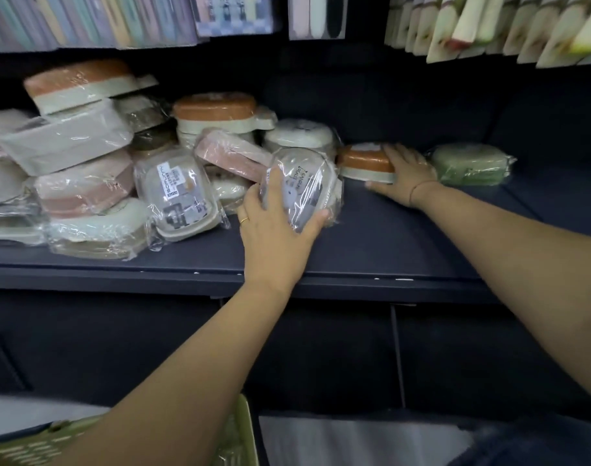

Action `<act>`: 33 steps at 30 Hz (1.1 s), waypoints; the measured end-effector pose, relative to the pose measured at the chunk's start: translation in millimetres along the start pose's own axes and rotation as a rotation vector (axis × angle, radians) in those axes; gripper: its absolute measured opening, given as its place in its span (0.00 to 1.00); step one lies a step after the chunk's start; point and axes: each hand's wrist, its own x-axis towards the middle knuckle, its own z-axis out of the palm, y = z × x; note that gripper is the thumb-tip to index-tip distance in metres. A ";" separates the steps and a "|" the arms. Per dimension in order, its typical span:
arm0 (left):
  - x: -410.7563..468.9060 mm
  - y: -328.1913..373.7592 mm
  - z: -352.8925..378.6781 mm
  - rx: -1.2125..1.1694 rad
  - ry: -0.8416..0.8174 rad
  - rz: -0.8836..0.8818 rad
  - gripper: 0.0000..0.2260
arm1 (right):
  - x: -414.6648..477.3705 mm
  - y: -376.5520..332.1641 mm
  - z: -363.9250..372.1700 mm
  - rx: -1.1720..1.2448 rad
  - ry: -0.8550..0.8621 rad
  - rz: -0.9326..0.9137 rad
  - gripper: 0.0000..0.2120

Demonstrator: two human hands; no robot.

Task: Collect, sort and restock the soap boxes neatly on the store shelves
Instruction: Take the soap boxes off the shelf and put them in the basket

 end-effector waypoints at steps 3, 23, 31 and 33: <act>-4.8 0.9 -0.9 0.001 0.030 0.034 0.37 | -15.8 -2.7 3.5 -0.005 0.023 -0.015 0.41; -156.3 -116.8 -196.7 0.107 -0.133 0.139 0.36 | -120.0 25.4 -34.3 0.193 -0.045 0.122 0.55; -256.2 -253.0 -265.6 0.609 -0.681 -0.066 0.43 | -316.4 -162.7 -6.2 0.405 -0.472 -0.417 0.46; -276.4 -276.1 -263.5 0.739 -0.961 -0.090 0.41 | -349.2 -198.1 51.4 0.233 -0.738 -0.478 0.50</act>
